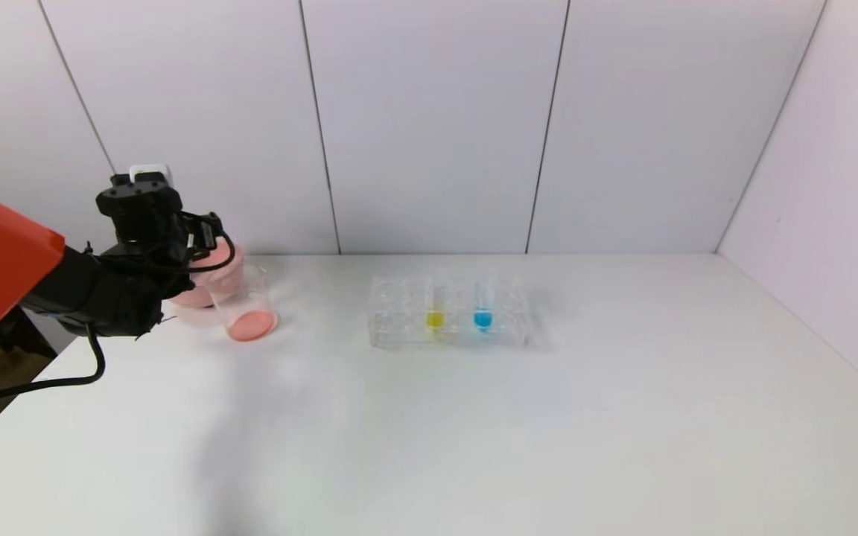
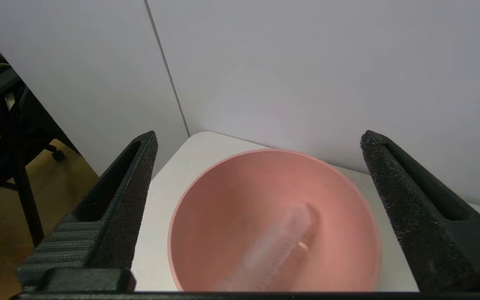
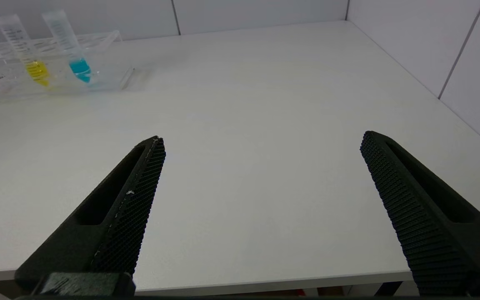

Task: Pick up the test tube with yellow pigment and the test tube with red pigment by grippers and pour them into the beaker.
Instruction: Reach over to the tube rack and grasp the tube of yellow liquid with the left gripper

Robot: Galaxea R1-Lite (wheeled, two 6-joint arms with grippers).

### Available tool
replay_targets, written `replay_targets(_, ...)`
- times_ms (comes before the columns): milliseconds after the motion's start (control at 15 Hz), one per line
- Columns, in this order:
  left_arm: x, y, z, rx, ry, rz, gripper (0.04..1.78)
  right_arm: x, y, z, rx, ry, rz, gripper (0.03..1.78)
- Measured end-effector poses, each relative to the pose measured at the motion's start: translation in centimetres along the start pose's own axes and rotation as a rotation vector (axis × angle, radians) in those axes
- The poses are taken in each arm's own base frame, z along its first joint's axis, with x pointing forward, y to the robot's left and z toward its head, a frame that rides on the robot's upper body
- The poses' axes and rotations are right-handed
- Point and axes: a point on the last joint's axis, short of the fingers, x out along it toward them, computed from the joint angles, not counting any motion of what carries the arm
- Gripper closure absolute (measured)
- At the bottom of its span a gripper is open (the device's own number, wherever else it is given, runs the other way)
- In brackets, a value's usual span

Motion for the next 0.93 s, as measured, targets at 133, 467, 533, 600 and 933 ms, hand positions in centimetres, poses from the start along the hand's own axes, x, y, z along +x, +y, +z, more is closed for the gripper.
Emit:
replay_targets(133,-1.0,0.4,1.5,-0.007,-0.001,-0.041,0.05,0.0,0.0,0.0,0.000,0.000,0.000,0.10)
replay_targets(467,-7.1,1.8,4.7,-0.039,0.140,-0.324,0.06,0.0,0.0,0.0,-0.001,0.000,0.000,0.10)
replay_targets(533,-8.9,2.0,5.0,-0.037,0.177,-0.408,0.06,0.0,0.0,0.0,0.000,0.000,0.000,0.10)
replay_targets(600,-10.9,2.0,5.1,-0.034,0.216,-0.499,0.06,0.0,0.0,0.0,0.000,0.000,0.000,0.10)
replay_targets(933,-20.4,-2.8,5.0,0.010,0.275,-0.773,0.06,0.0,0.0,0.0,0.000,0.000,0.000,0.10)
